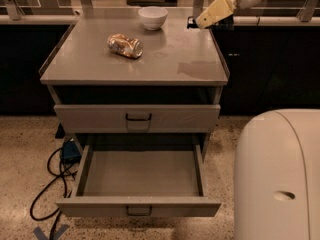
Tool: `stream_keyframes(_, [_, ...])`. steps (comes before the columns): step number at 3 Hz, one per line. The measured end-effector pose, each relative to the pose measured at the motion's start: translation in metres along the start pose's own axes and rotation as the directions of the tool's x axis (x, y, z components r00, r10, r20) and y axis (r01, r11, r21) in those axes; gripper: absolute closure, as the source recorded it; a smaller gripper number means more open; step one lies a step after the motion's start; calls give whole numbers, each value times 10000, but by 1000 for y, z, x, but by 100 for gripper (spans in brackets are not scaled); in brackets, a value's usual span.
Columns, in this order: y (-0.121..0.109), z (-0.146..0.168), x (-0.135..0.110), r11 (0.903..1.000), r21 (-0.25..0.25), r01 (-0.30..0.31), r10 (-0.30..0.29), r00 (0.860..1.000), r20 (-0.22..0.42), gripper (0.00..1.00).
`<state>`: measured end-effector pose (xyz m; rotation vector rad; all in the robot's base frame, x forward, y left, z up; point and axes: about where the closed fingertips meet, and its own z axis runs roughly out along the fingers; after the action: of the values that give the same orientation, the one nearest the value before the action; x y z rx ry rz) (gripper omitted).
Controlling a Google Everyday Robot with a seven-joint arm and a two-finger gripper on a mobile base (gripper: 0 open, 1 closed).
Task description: Place rxbar blueberry into middle drawer
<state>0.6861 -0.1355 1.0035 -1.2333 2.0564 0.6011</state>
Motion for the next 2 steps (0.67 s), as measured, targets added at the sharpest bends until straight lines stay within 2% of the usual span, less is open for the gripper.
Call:
stream_keyframes(1, [53,-8,5,9792,-1368,-1501,1453,9884,-444,100])
stream_keyframes(2, [53,6,12,9640,-1450,-2231,2158,9743,-644,100])
